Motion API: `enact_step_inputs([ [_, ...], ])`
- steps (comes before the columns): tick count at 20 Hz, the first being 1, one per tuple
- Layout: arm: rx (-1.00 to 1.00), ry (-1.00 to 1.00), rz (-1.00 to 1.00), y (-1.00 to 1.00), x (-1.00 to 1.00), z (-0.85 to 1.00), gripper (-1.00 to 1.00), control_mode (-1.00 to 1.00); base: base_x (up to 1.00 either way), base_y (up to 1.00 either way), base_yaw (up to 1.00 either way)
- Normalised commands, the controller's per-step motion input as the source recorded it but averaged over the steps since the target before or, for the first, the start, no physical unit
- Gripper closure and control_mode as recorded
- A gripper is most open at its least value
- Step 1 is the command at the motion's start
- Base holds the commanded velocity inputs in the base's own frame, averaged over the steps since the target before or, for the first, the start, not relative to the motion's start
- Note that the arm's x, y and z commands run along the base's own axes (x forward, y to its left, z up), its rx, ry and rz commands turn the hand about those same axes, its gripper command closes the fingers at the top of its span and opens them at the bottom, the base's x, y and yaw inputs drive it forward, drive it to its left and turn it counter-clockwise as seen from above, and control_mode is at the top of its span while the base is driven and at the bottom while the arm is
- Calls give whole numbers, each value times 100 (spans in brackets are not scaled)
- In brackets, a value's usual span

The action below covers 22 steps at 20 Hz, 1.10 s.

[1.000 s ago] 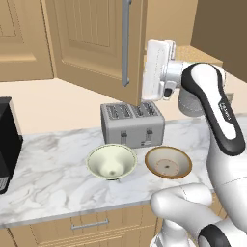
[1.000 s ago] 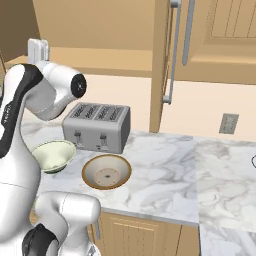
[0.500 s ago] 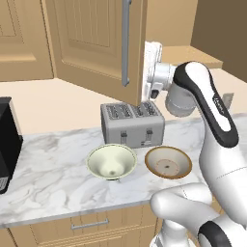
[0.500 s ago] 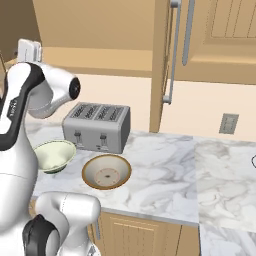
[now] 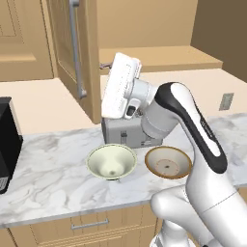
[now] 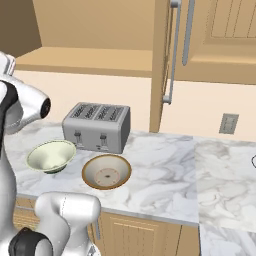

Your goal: Open the cabinet. Pick the bowls from the counter and place them in the cabinet. Then close the cabinet.

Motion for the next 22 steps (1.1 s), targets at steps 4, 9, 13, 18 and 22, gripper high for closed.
enact_step_inputs([
  [4,-1,9,0,100,-17,11,-100,-100,0,0,0],
  [9,-6,22,-4,57,16,28,-100,-100,0,0,0],
  [13,0,0,0,0,3,23,-100,-100,0,0,0],
  [18,-4,-8,-3,-46,-25,31,-100,-100,0,0,0],
  [22,-17,-4,0,-81,-37,4,-100,-100,0,0,0],
])
